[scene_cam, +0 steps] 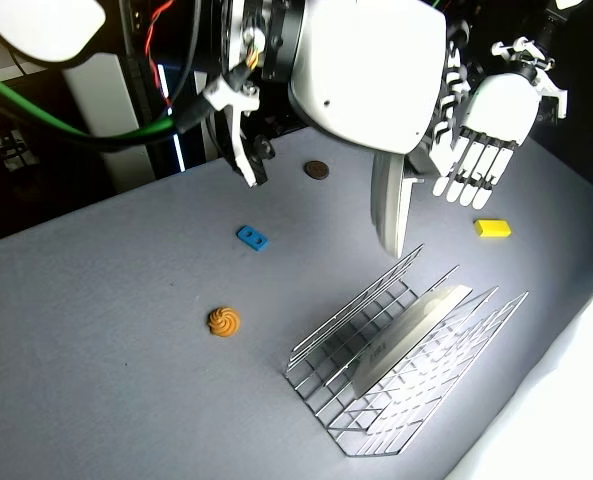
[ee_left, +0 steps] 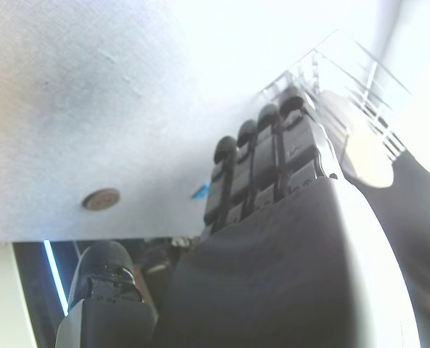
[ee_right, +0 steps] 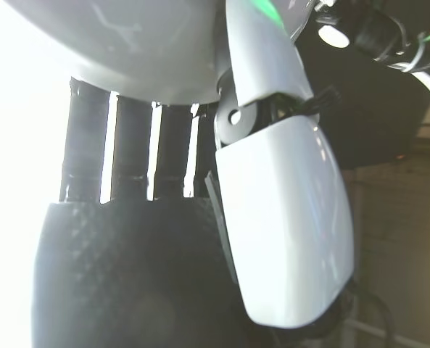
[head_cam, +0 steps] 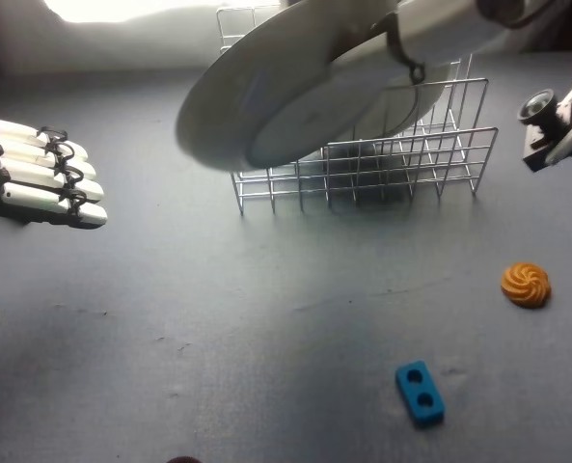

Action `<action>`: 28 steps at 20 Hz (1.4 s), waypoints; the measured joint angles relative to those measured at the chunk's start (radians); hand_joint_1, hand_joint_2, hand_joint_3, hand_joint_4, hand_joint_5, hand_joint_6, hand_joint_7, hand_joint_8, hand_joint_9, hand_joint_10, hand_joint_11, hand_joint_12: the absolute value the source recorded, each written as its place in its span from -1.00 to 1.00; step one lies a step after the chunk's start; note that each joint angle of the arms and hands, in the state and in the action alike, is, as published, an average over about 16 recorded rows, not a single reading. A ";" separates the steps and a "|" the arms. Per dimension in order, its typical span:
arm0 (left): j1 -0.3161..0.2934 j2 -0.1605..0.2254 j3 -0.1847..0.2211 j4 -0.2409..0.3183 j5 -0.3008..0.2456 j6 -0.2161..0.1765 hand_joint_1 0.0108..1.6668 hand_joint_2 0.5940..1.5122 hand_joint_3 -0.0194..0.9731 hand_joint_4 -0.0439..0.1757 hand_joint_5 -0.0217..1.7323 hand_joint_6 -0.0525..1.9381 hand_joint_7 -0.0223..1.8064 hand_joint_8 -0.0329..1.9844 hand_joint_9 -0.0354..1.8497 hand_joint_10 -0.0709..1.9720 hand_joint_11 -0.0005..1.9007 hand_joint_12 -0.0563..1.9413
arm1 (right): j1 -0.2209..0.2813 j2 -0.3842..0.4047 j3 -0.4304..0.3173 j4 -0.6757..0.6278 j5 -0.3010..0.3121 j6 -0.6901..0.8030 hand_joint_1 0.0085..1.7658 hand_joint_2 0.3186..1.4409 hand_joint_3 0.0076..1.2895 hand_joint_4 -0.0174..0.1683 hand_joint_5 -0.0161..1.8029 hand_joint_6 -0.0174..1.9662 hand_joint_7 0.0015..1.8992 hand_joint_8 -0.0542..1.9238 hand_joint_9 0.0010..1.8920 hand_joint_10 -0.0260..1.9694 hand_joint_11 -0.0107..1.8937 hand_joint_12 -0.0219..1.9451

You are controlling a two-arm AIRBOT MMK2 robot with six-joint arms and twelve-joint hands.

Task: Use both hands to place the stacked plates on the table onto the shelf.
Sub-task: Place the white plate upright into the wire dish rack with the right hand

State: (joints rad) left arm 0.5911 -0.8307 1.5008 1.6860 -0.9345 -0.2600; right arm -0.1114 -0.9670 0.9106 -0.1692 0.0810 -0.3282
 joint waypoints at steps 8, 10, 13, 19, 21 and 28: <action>0.000 0.000 0.000 0.001 -0.001 0.000 -0.99 0.05 -0.93 -0.53 -0.88 -0.93 -0.91 -0.95 -0.92 -0.92 -0.98 -0.88 | -0.026 -0.001 0.070 0.097 -0.027 -0.003 0.55 0.26 -0.99 -0.90 -0.03 0.03 0.04 0.01 -0.01 0.25 -0.12 0.44; 0.000 0.000 0.000 0.001 -0.001 0.000 -0.99 0.05 -0.93 -0.53 -0.88 -0.93 -0.91 -0.95 -0.92 -0.92 -0.98 -0.87 | -0.037 -0.003 0.086 0.125 -0.026 -0.008 0.55 0.26 -0.99 -0.90 -0.03 0.03 0.04 0.01 -0.01 0.25 -0.12 0.44; 0.000 -0.001 -0.001 0.001 -0.004 0.000 -0.99 0.05 -0.93 -0.53 -0.89 -0.93 -0.91 -0.95 -0.92 -0.92 -0.97 -0.87 | -0.056 -0.008 0.108 0.165 -0.022 -0.018 0.55 0.27 -0.99 -0.90 -0.03 0.03 0.03 0.02 -0.01 0.25 -0.13 0.44; 0.000 -0.001 -0.004 0.001 -0.011 0.000 -0.99 0.05 -0.93 -0.53 -0.89 -0.93 -0.91 -0.95 -0.92 -0.92 -0.97 -0.87 | -0.092 -0.032 0.158 0.230 -0.012 -0.037 0.55 0.28 -0.99 -0.90 -0.03 0.02 0.03 0.03 -0.01 0.27 -0.13 0.47; 0.000 -0.001 -0.005 0.001 -0.013 0.000 -0.99 0.05 -0.93 -0.53 -0.89 -0.93 -0.91 -0.95 -0.92 -0.92 -0.97 -0.87 | -0.098 -0.043 0.177 0.241 -0.008 -0.040 0.55 0.28 -0.99 -0.90 -0.04 0.02 0.02 0.03 -0.01 0.27 -0.14 0.49; 0.000 -0.001 -0.011 0.001 -0.020 0.000 -0.99 0.05 -0.93 -0.53 -0.89 -0.93 -0.91 -0.95 -0.91 -0.92 -0.98 -0.87 | -0.117 -0.092 0.236 0.250 -0.001 -0.050 0.54 0.29 -0.99 -0.91 -0.05 0.01 0.02 0.03 -0.01 0.30 -0.15 0.54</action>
State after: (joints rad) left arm 0.5907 -0.8318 1.4901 1.6874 -0.9545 -0.2600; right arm -0.2285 -1.0586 1.1467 0.0809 0.0796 -0.3786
